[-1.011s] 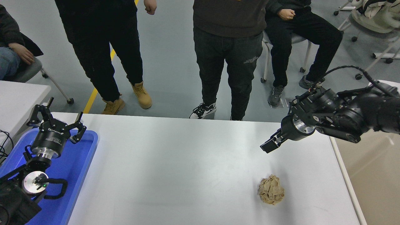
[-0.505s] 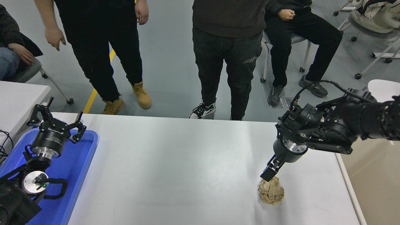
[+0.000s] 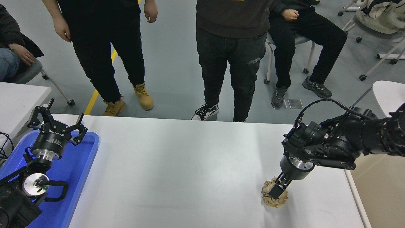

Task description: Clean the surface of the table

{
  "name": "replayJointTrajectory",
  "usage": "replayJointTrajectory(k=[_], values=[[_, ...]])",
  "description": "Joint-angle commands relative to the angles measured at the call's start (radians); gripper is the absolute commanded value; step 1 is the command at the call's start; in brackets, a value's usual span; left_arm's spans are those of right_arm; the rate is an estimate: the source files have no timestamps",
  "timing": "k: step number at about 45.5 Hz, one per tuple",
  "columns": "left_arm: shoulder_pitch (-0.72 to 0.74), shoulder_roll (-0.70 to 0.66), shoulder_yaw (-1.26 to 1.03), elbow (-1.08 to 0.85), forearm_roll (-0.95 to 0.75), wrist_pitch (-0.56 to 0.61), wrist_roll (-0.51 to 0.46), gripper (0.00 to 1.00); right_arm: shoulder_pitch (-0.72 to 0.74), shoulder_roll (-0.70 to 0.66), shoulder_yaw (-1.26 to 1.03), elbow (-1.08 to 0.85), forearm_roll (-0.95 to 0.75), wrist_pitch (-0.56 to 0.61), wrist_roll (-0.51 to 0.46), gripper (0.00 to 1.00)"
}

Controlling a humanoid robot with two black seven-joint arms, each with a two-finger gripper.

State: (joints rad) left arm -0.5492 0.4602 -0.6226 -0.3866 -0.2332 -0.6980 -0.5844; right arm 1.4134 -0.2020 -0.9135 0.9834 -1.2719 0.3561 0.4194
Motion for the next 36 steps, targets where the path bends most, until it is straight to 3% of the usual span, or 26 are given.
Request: replayJointTrajectory(k=[1, 14, 36], values=[[0.0, 0.0, 0.001, 0.0, 0.0, 0.0, 0.0, 1.0, -0.037, 0.003, 0.002, -0.037, -0.001, -0.008, -0.001, 0.99], [0.0, 0.0, 0.0, 0.0, 0.0, 0.0, 0.0, 1.0, -0.126, 0.007, 0.004, -0.103, 0.0, -0.045, -0.001, 0.99], [0.0, 0.0, 0.0, 0.0, 0.0, 0.0, 0.0, 1.0, -0.157, 0.009, 0.025, -0.134, 0.0, -0.105, 0.001, 0.98]])
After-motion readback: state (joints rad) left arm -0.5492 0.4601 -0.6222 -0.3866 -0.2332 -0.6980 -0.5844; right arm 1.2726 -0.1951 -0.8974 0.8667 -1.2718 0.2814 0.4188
